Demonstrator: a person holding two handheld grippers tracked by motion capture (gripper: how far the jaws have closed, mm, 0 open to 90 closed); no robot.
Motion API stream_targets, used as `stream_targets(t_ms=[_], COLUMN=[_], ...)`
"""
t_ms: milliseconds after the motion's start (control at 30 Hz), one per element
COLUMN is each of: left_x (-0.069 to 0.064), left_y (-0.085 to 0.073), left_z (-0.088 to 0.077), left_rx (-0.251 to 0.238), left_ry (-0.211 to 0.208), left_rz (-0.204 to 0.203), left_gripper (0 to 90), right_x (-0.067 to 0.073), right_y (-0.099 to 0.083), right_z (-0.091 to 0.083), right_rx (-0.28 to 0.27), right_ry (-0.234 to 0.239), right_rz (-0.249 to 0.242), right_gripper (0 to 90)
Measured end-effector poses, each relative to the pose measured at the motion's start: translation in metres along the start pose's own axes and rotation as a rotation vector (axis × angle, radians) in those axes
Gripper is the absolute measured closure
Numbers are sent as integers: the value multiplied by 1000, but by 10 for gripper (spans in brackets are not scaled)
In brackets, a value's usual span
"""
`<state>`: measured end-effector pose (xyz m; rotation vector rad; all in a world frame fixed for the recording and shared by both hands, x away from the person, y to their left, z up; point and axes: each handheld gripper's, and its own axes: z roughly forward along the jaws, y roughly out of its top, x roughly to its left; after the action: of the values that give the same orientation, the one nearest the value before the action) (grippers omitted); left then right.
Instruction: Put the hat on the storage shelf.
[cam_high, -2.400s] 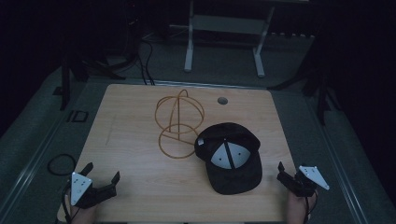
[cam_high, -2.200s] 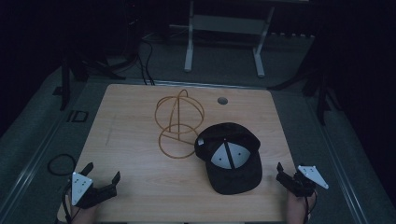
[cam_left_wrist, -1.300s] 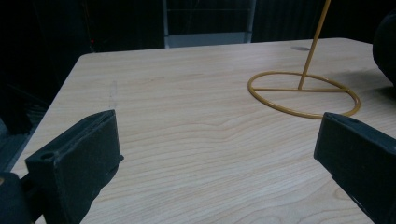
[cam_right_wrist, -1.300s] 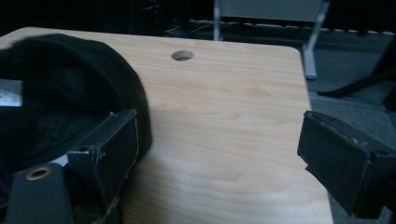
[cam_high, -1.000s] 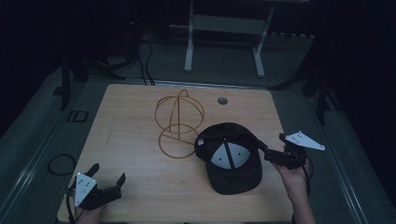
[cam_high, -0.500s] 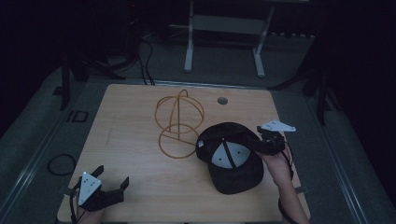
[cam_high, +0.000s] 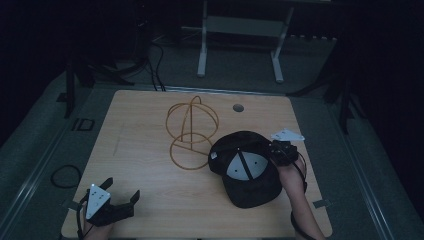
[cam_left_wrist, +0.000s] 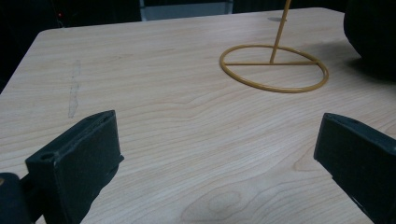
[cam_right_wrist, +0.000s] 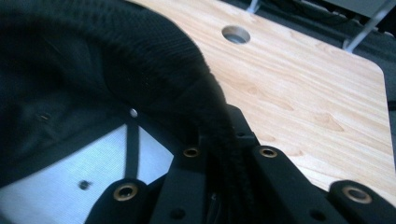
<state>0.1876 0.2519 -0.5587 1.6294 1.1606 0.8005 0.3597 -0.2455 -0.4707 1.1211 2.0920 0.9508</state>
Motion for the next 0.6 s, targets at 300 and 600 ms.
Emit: stream_targets(t_ms=[300, 600], left_x=[-3, -19], left_y=[1, 6], left_z=[1, 6], left_rx=[2, 10], left_ry=[-8, -49], left_rz=[-4, 28], left_gripper=[9, 9], right_x=[5, 10], right_y=[16, 39], right_z=[-31, -61], right_rx=[-104, -175], right_ry=[56, 37], right_rz=[22, -16], right_gripper=[882, 882])
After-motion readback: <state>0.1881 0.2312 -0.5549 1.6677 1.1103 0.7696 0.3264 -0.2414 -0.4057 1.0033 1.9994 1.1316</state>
